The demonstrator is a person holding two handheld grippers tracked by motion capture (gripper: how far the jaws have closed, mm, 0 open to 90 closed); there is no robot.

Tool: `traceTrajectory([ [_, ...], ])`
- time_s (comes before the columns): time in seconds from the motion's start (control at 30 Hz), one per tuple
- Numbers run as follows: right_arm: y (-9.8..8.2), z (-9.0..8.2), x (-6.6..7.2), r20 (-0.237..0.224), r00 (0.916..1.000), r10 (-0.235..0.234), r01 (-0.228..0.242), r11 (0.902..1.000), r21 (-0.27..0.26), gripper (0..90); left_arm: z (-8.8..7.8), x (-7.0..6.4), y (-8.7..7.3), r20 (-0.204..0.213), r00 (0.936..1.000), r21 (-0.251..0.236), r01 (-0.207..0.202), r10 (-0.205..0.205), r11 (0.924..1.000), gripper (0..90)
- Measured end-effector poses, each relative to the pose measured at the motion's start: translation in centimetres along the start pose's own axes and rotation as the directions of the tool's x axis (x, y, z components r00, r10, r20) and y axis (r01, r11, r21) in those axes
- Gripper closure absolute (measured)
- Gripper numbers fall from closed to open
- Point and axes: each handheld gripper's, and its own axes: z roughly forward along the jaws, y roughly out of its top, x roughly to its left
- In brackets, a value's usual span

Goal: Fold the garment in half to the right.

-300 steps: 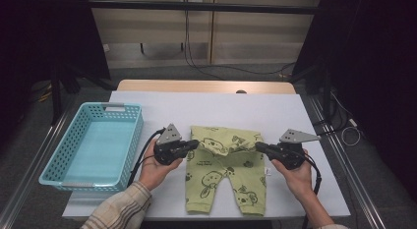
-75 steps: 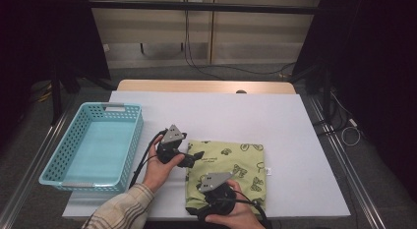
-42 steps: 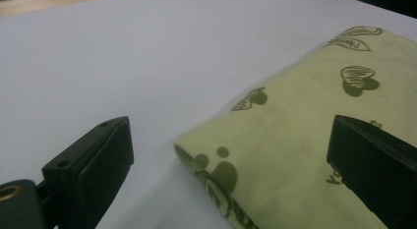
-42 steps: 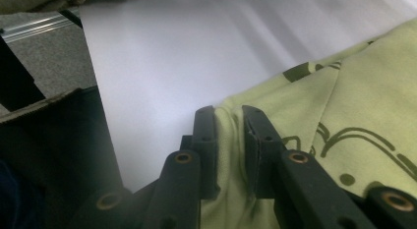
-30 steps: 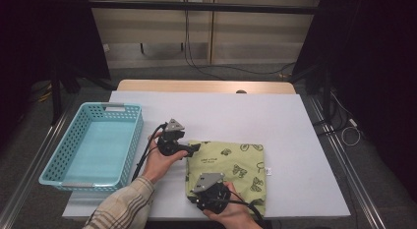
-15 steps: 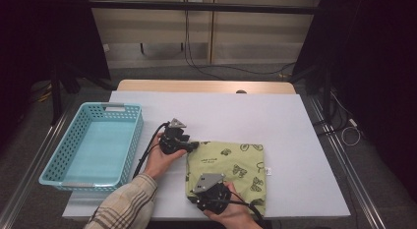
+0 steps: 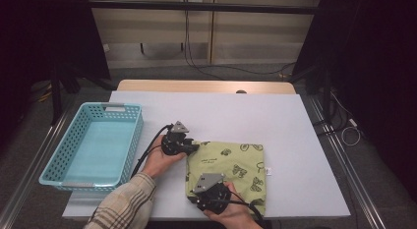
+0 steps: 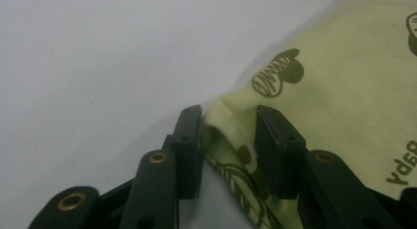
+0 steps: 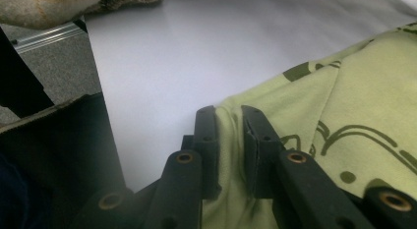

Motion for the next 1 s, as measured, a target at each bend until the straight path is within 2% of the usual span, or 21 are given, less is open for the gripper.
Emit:
traceTrajectory([
  [0.03,0.0,0.0,0.0,0.000,1.0000,0.000,0.000,1.0000,0.000,78.7,0.0,0.0,0.0,0.000,1.0000,0.000,0.000,0.000,1.0000,64.9],
  [0.1,0.0,0.0,0.0,0.001,1.0000,-0.001,0.001,1.0000,0.000,78.7,0.0,0.0,-0.1,0.002,0.9993,-0.012,0.038,-0.038,0.9992,69.1],
  [0.17,0.0,0.0,0.0,-0.002,1.0000,0.003,-0.003,1.0000,-0.001,78.7,0.1,0.0,-0.1,0.008,0.9996,-0.015,0.027,-0.027,0.9995,77.5],
  [0.2,0.0,0.0,-0.1,-0.004,1.0000,0.005,-0.005,1.0000,-0.003,78.7,0.1,0.0,0.0,0.009,0.9999,-0.010,-0.009,0.009,0.9999,79.8],
  [0.23,0.0,0.0,0.0,-0.006,0.9997,0.023,-0.023,0.9997,-0.006,78.8,0.1,-0.2,0.1,0.008,0.9998,-0.007,-0.018,0.018,0.9998,81.9],
  [0.27,-0.1,0.0,0.0,-0.005,0.9998,0.017,-0.017,0.9998,-0.011,78.8,0.1,-0.2,0.1,0.008,0.9998,-0.007,-0.018,0.018,0.9998,83.0],
  [0.33,-0.1,0.0,0.0,-0.003,1.0000,0.009,-0.009,0.9998,-0.016,78.9,0.1,-0.3,0.1,0.001,1.0000,-0.009,-0.007,0.007,0.9999,83.6],
  [0.37,-0.1,0.0,0.1,-0.004,0.9997,0.023,-0.023,0.9994,-0.024,78.8,0.1,-0.3,0.1,-0.003,1.0000,-0.018,-0.004,0.004,0.9998,83.8],
  [0.47,-0.2,-0.2,0.0,0.004,0.9998,0.019,-0.018,0.9991,-0.039,78.9,0.0,-0.3,0.1,0.014,0.9997,-0.018,0.022,-0.022,0.9996,84.1],
  [0.53,-0.1,-0.4,0.0,-0.001,0.9997,0.024,-0.024,0.9984,-0.052,79.0,-0.1,-0.2,0.1,0.007,0.9998,-0.013,0.020,-0.020,0.9997,84.1],
  [0.57,-0.1,-0.6,-0.1,-0.002,0.9998,0.019,-0.019,0.9984,-0.052,79.0,-0.1,-0.2,0.1,0.019,0.9980,-0.036,0.061,-0.060,0.9975,84.1],
  [0.6,-0.1,-0.6,-0.2,-0.009,0.9997,0.021,-0.021,0.9977,-0.065,79.1,-0.2,-0.2,0.1,0.017,0.9972,-0.053,0.073,-0.072,0.9959,84.1],
  [0.67,-0.1,-0.8,-0.2,0.002,0.9995,0.031,-0.031,0.9976,-0.062,79.1,-0.5,-0.1,0.2,0.026,0.9967,-0.062,0.079,-0.078,0.9950,84.1],
  [0.77,-0.1,-1.0,-0.3,-0.013,0.9991,0.040,-0.041,0.9968,-0.069,79.1,-0.9,-0.1,0.3,0.034,0.9952,-0.080,0.094,-0.092,0.9923,84.1],
  [0.87,0.0,-1.2,-0.3,-0.010,0.9992,0.039,-0.040,0.9959,-0.081,79.1,-1.4,-0.1,0.5,0.046,0.9934,-0.107,0.110,-0.105,0.9881,84.0],
  [0.93,0.0,-1.2,-0.3,-0.004,0.9994,0.035,-0.035,0.9957,-0.086,79.1,-1.5,0.0,0.6,0.047,0.9941,-0.115,0.103,-0.098,0.9880,84.0],
  [0.97,0.1,-1.6,-0.3,-0.017,0.9988,0.046,-0.047,0.9940,-0.099,79.0,-1.9,0.0,0.7,0.065,0.9917,-0.134,0.119,-0.111,0.9839,84.0],
  [1.0,0.1,-1.6,-0.4,-0.016,0.9990,0.042,-0.043,0.9933,-0.107,79.1,-1.9,0.0,0.7,0.065,0.9917,-0.134,0.119,-0.111,0.9839,84.0],
])
